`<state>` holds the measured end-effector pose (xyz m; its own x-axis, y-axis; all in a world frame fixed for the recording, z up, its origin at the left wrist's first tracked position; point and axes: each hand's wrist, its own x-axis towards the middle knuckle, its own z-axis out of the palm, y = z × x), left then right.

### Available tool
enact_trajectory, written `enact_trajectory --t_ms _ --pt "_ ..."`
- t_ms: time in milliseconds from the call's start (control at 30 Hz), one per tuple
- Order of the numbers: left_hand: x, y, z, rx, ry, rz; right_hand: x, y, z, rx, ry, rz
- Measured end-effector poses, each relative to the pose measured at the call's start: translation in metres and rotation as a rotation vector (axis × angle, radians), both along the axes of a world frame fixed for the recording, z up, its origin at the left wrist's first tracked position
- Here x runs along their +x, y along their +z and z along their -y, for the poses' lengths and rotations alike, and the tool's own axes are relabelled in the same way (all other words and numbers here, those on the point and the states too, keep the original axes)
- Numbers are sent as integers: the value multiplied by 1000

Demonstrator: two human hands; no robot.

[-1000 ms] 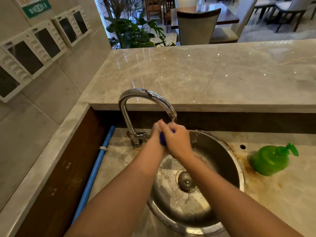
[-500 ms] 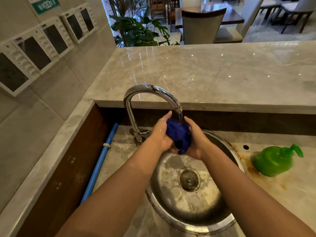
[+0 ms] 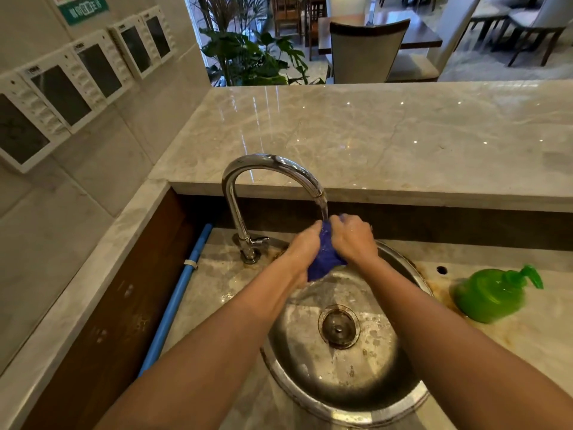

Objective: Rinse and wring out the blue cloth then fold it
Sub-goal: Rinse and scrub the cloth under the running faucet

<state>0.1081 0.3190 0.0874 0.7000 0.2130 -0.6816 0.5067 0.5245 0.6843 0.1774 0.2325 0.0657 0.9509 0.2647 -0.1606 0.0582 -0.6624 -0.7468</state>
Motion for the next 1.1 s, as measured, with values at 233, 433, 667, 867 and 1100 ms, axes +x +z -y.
enact_trajectory --t_ms 233,433,667,867,1100 --pt "8 14 -5 -75 98 70 -11 -1 9 888 -160 -1011" --pt "5 12 -23 -100 117 84 -10 5 21 1013 -120 -993" --pt "-1 11 -14 -263 93 34 -11 15 13 1040 -143 -867" --pt "2 19 2 -275 50 -18 -15 11 1 626 0 -313" --pt "23 17 14 -20 124 12 -10 13 -8 803 -142 -443"
